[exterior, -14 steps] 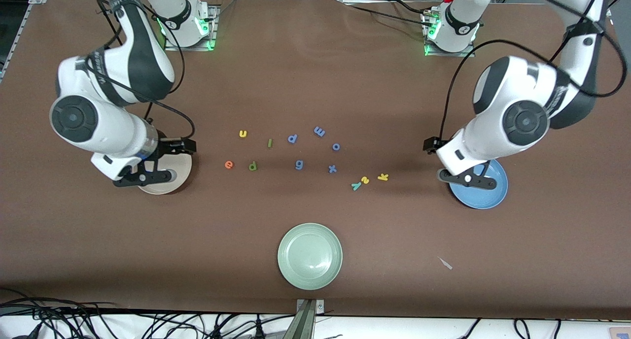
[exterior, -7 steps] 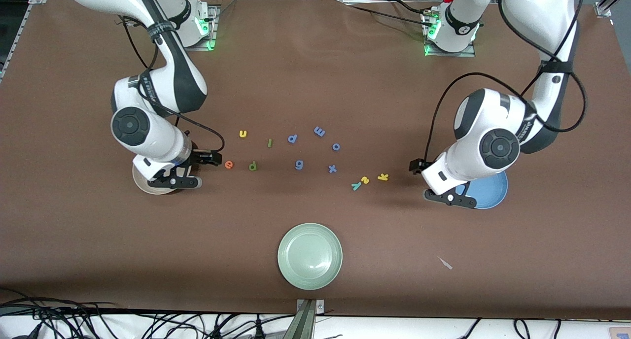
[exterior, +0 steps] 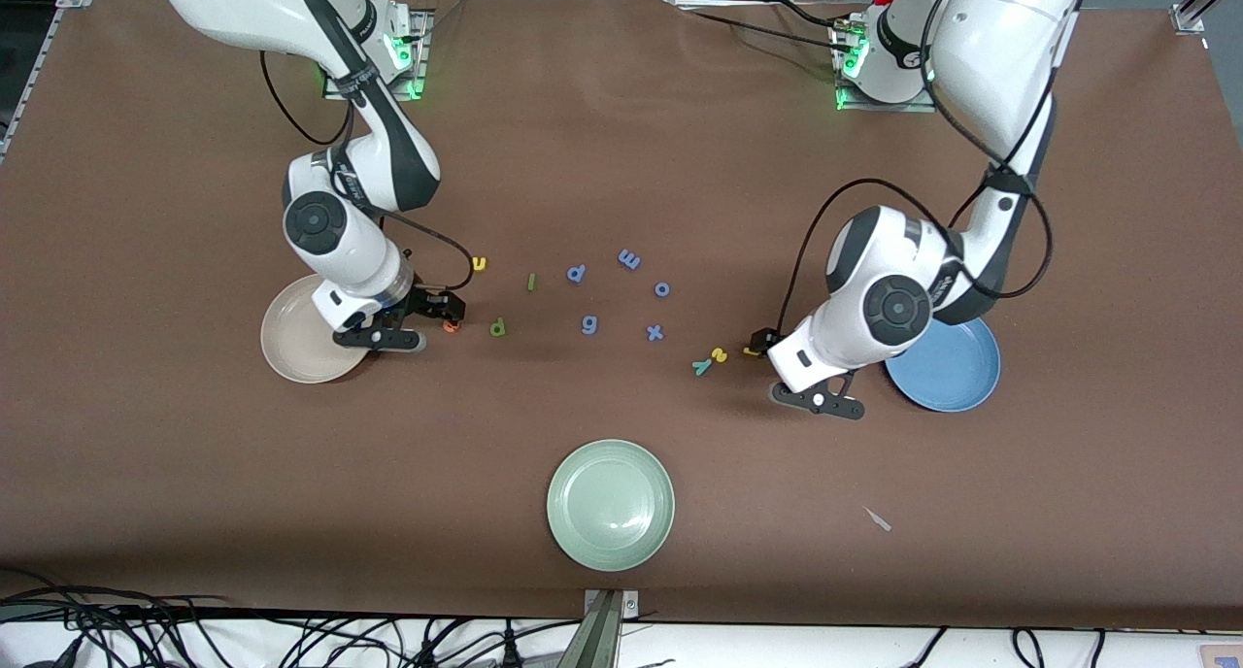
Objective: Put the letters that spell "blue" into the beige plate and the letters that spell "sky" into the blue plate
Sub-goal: 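Grasp the orange e with the right gripper while the left gripper grasps the k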
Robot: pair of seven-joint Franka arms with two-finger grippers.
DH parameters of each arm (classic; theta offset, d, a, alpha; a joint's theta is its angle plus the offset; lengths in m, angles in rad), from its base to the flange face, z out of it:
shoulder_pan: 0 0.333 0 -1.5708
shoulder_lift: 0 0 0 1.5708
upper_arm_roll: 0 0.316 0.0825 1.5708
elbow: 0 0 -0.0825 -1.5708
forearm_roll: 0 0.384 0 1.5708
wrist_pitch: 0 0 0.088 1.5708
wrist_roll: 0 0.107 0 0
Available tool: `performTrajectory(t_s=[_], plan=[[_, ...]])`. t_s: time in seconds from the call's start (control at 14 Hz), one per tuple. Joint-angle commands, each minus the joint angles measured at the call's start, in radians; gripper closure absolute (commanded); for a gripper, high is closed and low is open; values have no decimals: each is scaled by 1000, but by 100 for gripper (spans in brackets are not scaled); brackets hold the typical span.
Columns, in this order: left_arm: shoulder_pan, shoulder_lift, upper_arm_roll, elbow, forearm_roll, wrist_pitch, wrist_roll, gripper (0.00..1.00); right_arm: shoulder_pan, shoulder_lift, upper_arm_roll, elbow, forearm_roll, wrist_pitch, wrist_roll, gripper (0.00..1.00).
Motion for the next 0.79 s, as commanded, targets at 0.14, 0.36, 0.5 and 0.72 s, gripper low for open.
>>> performTrajectory(t_s=[0.14, 0.36, 0.5, 0.72], plan=[[-52, 36, 15, -113, -22, 210, -77, 0, 22, 52, 2, -10, 6, 43, 34, 0], [-63, 24, 15, -186, -21, 253, -99, 0, 22, 89, 2, 30, 1, 39, 31, 0], [-72, 18, 15, -207, -21, 253, -103, 0, 22, 106, 2, 43, 1, 35, 29, 0], [-73, 18, 15, -218, -18, 255, -111, 0, 21, 120, 2, 54, 1, 34, 29, 1]])
